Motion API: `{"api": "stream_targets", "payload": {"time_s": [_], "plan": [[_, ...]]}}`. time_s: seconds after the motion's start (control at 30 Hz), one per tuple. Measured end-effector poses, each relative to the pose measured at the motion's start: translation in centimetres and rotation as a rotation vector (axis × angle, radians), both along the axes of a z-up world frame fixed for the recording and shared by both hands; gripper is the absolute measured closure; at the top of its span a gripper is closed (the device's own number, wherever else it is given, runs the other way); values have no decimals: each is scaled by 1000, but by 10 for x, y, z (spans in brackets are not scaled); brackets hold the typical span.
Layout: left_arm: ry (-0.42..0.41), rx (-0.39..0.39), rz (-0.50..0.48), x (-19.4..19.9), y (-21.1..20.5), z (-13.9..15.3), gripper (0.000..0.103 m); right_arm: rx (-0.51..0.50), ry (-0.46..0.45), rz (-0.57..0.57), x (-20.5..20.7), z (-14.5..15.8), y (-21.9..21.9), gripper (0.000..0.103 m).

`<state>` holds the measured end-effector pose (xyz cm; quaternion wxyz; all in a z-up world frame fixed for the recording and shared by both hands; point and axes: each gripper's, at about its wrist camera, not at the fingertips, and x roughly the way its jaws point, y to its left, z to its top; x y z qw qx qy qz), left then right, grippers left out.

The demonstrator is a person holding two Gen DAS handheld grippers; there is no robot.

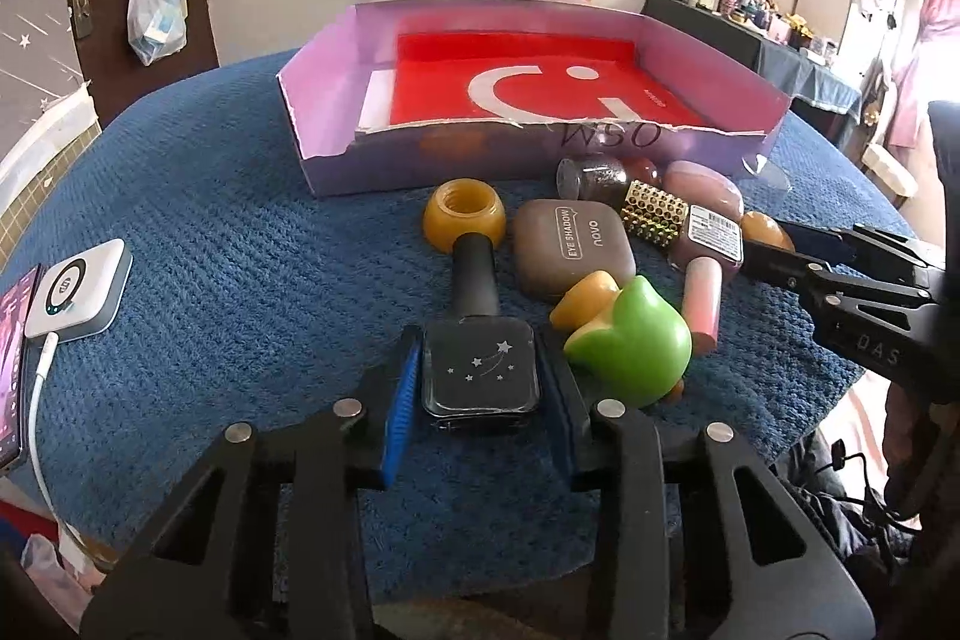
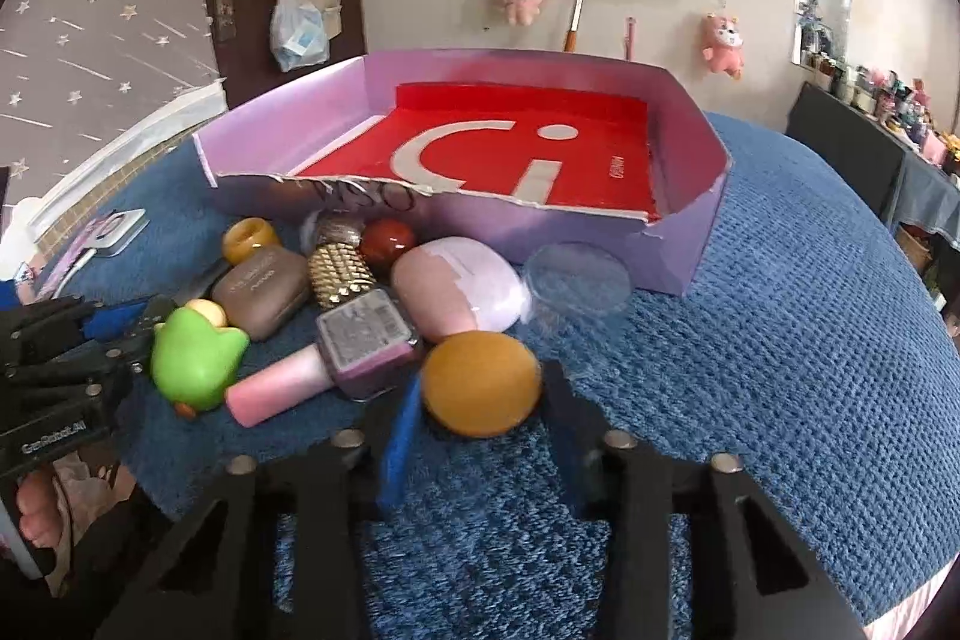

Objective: Organize rigid objects
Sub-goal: 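Grasp the black star-print nail polish bottle with left tool while right tool grasps the orange round puff, then carry the bottle with left tool while right tool carries the puff over the red box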

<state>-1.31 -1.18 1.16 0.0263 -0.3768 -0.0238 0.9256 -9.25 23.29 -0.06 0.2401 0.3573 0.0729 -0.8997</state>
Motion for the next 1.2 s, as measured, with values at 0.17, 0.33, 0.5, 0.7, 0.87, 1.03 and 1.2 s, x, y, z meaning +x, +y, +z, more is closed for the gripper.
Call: {"api": "stream_targets", "payload": {"time_s": [0.17, 0.33, 0.5, 0.7, 0.87, 1.03, 1.2], "plan": [[0, 19, -7, 3, -2, 5, 69, -21, 35, 2, 9, 13, 5, 63], [51, 10, -7, 8, -1, 18, 69, -51, 59, 18, 13, 29, 6, 63], [80, -7, -10, 8, 0, 28, 69, -92, 62, 34, 11, 43, 3, 63], [105, 17, -3, 1, -6, 41, 69, -105, 81, 53, 7, 54, -4, 63], [121, 16, 2, -6, -8, 49, 69, -113, 83, 55, -1, 60, -7, 63], [137, 14, -5, -15, -6, 55, 69, -123, 73, 48, -10, 62, -6, 63], [152, 17, -9, -26, -6, 62, 69, -124, 72, 43, -18, 66, -6, 63]]}}
